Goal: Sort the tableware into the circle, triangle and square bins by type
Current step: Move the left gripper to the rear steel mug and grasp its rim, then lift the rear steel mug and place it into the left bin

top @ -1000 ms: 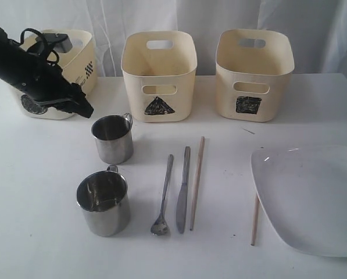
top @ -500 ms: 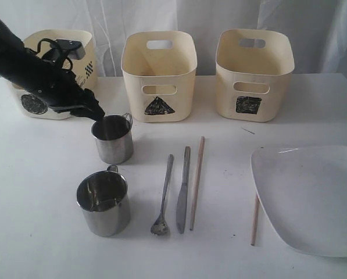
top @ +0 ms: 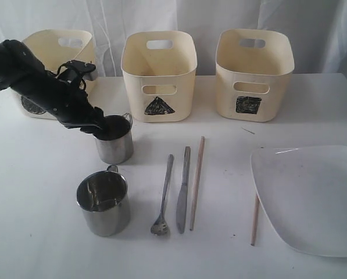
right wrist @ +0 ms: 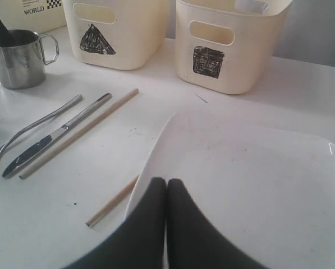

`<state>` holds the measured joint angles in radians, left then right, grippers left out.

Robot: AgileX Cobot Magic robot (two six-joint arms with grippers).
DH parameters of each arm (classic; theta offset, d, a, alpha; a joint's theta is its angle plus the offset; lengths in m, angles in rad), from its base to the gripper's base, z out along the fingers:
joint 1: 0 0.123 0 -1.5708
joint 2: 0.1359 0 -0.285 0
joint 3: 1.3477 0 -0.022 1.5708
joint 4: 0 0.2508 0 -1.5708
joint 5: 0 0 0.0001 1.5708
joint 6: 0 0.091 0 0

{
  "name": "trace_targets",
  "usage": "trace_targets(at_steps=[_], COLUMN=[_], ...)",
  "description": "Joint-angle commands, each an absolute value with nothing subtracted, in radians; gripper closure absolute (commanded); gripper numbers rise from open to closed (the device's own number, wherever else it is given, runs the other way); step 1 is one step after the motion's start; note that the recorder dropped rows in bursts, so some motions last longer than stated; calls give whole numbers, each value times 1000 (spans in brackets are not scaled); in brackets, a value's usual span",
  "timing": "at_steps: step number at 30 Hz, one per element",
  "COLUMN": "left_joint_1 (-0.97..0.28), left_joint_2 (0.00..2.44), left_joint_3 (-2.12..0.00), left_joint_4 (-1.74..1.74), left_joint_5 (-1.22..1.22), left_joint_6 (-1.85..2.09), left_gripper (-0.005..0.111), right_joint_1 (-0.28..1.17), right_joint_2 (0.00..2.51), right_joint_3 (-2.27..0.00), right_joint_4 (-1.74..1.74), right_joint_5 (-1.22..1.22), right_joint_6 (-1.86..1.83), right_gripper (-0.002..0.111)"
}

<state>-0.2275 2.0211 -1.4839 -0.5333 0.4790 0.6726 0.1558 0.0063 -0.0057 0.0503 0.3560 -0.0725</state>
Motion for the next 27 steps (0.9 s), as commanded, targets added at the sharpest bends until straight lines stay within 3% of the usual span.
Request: trace_targets(at_steps=[1,2,3,13,20,27], left_joint_1=[-232,-232,-232,-183,-45,-22], left_joint_2=[2011,1998,1981,1794,1876,2062], left_joint_3=[-1486,-1495,-1506,-1715,-1819,-1897], left_joint_4=[-522,-495,-458,104,121,109], left_joint_5=[483,498,514,446,191,124], left_joint_6=[667,662,658,313,159,155], left_gripper=[85,100,106,107,107,107], right_joint_1=[148,148,148,148,148,148], right_joint_2=[0,0,0,0,0,0], right_joint_3=[0,0,0,0,0,0], right_joint_4=[53,53,53,53,53,53], right_joint_5=[350,350,350,350,350,350], right_joint_6=[-75,-75,-75,-75,-75,-75], right_gripper=[108,108,108,108,108,108])
